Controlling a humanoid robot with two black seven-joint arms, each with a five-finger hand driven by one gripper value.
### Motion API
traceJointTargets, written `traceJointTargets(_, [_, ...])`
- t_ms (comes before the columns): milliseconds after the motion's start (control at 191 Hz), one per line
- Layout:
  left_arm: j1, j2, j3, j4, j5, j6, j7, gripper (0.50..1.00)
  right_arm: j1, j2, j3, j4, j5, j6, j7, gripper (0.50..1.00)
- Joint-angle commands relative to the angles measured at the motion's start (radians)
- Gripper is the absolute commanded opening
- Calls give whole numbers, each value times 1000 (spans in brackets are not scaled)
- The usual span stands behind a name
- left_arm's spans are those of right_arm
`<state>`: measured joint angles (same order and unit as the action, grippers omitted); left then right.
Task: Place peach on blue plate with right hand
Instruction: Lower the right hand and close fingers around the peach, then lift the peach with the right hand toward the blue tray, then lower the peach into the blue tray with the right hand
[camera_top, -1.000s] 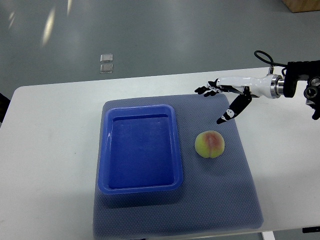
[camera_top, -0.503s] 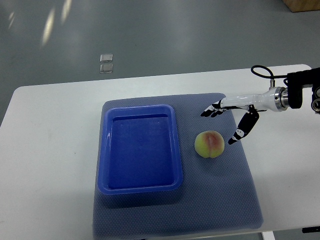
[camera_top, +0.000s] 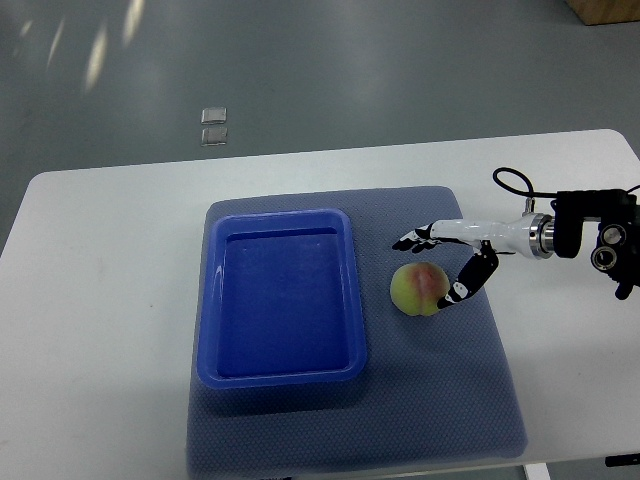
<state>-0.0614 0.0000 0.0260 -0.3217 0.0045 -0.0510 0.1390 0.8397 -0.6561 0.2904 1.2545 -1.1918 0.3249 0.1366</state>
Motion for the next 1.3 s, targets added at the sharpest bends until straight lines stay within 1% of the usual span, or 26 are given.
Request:
traceJointTargets(0, [0, 0, 0, 0, 0, 0, -1, 1000, -14, 15, 1, -3, 0, -18, 0, 911])
traceJointTargets(136, [0, 0, 0, 1, 0, 3, 1, 1000, -27, 19, 3, -3, 3, -36, 2, 887])
traceJointTargets(168, [0, 0, 0, 0, 0, 3, 1, 1000, -28, 19, 4, -3, 6, -41, 3, 858])
traceJointTargets(225, [0, 0, 0, 1, 0, 3, 1, 1000, -42, 23, 1, -3, 1, -49, 3, 776])
traceJointTargets(277, [0, 0, 0, 1, 0, 3, 1, 1000, -42, 23, 1, -3, 1, -49, 3, 776])
traceJointTargets(283, [0, 0, 0, 0, 0, 5, 1, 1000, -54, 23, 1, -1, 0, -56, 6, 677])
traceJointTargets(288, [0, 0, 0, 0, 0, 5, 1, 1000, -54, 23, 1, -1, 0, -56, 6, 676])
traceJointTargets(298, [0, 0, 0, 1, 0, 5, 1, 1000, -56, 24, 1, -1, 0, -59, 6, 631])
traceJointTargets(304, [0, 0, 0, 1, 0, 5, 1, 1000, -56, 24, 1, -1, 0, -59, 6, 631])
traceJointTargets(330, [0, 0, 0, 1, 0, 5, 1, 1000, -56, 24, 1, -1, 0, -63, 6, 582])
traceJointTargets(372, [0, 0, 0, 0, 0, 5, 1, 1000, -54, 23, 1, 0, 0, -66, 8, 558])
traceJointTargets(419, [0, 0, 0, 0, 0, 5, 1, 1000, -50, 18, 7, 11, 1, -67, 9, 500])
traceJointTargets(503, [0, 0, 0, 0, 0, 5, 1, 1000, -25, 4, 23, 29, 12, -64, 9, 500])
traceJointTargets(618, [0, 0, 0, 0, 0, 5, 1, 1000, 104, -31, 35, 37, 50, -30, 9, 500])
traceJointTargets(665, [0, 0, 0, 0, 0, 5, 1, 1000, 104, -31, 35, 37, 51, -30, 9, 500])
traceJointTargets(670, [0, 0, 0, 0, 0, 5, -1, 1000, 151, -37, 32, 37, 107, -9, 8, 500])
traceJointTargets(712, [0, 0, 0, 0, 0, 5, -1, 1000, 193, -36, 29, 37, 155, 5, 5, 500])
traceJointTargets(832, [0, 0, 0, 0, 0, 5, 1, 1000, 239, -20, 21, 34, 198, -1, 3, 500])
traceJointTargets(906, [0, 0, 2, 0, 2, 5, 1, 1000, 248, 88, -16, -3, 210, -17, 3, 500])
traceJointTargets(953, [0, 0, 2, 0, 2, 5, 1, 1000, 248, 88, -16, -3, 210, -17, 3, 500])
traceJointTargets(958, [0, 0, 2, -2, 2, 5, 1, 1000, 248, 148, -28, -42, 207, -38, 2, 500])
traceJointTargets(1047, [0, 0, 0, -2, 2, 5, 1, 1000, 239, 249, -36, -116, 196, -70, 2, 500])
traceJointTargets(1220, [0, 0, 0, 0, 2, 3, 1, 1000, 234, 453, -68, -274, 179, -98, 2, 500])
traceJointTargets(1267, [0, 0, 0, 0, 2, 3, 1, 1000, 234, 454, -68, -274, 179, -98, 2, 500])
traceJointTargets(1272, [0, 0, 0, 0, 2, 5, 1, 1000, 233, 507, -80, -329, 163, -113, 2, 506])
traceJointTargets(1293, [0, 0, 0, 0, 2, 5, 1, 1000, 233, 529, -88, -351, 155, -119, 2, 519])
